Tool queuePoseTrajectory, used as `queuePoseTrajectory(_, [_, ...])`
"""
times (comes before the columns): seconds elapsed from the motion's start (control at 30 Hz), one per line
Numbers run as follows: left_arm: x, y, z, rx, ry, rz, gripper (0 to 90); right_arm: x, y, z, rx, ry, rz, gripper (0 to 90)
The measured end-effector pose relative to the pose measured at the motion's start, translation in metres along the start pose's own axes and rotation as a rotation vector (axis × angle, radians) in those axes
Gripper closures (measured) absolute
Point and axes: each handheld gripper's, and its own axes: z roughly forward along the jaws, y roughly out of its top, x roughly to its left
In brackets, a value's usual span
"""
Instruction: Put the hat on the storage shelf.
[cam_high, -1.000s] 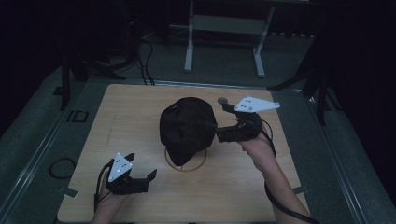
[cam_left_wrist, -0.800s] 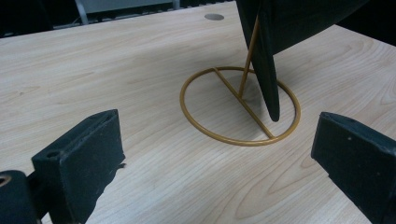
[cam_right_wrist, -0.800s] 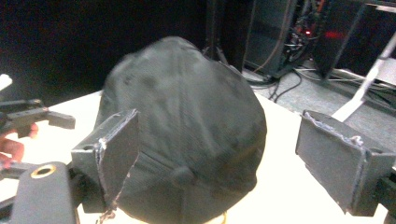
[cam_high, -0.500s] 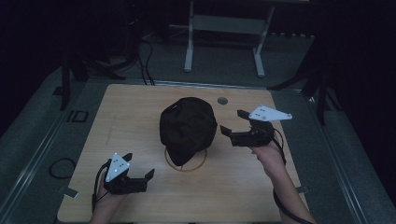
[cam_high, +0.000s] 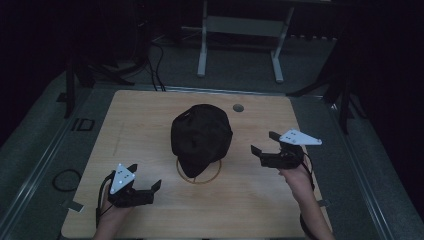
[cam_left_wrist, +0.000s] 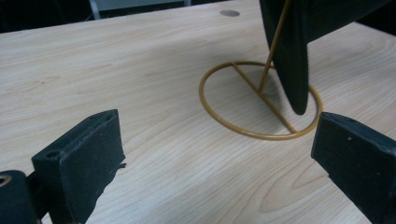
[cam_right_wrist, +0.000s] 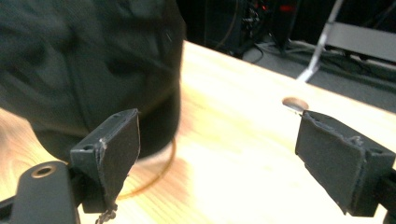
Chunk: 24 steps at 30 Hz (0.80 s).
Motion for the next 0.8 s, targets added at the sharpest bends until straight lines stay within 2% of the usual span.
queuePoseTrajectory(0.13, [0.001,-0.002,0.001,0.003,0.004,-0.002,2.7,-0.009,-0.02,-0.002,0.009,-0.025,0.025,13.7])
queuePoseTrajectory(0.17, [0.001,-0.002,0.001,0.003,0.004,-0.002,2.7,-0.009,-0.02,-0.002,0.009,-0.025,0.025,13.7])
queuePoseTrajectory(0.33, [0.001,-0.004,0.002,0.011,0.005,-0.002,2.7,-0.019,-0.047,-0.003,0.036,-0.051,0.051,13.7])
queuePoseTrajectory(0.47, [0.001,-0.004,0.003,0.014,0.006,-0.003,2.7,-0.026,-0.066,-0.006,0.036,-0.082,0.075,13.8])
queuePoseTrajectory(0.8, [0.002,-0.006,0.004,0.024,0.006,-0.006,2.7,-0.039,-0.103,-0.016,0.086,-0.157,0.11,13.8])
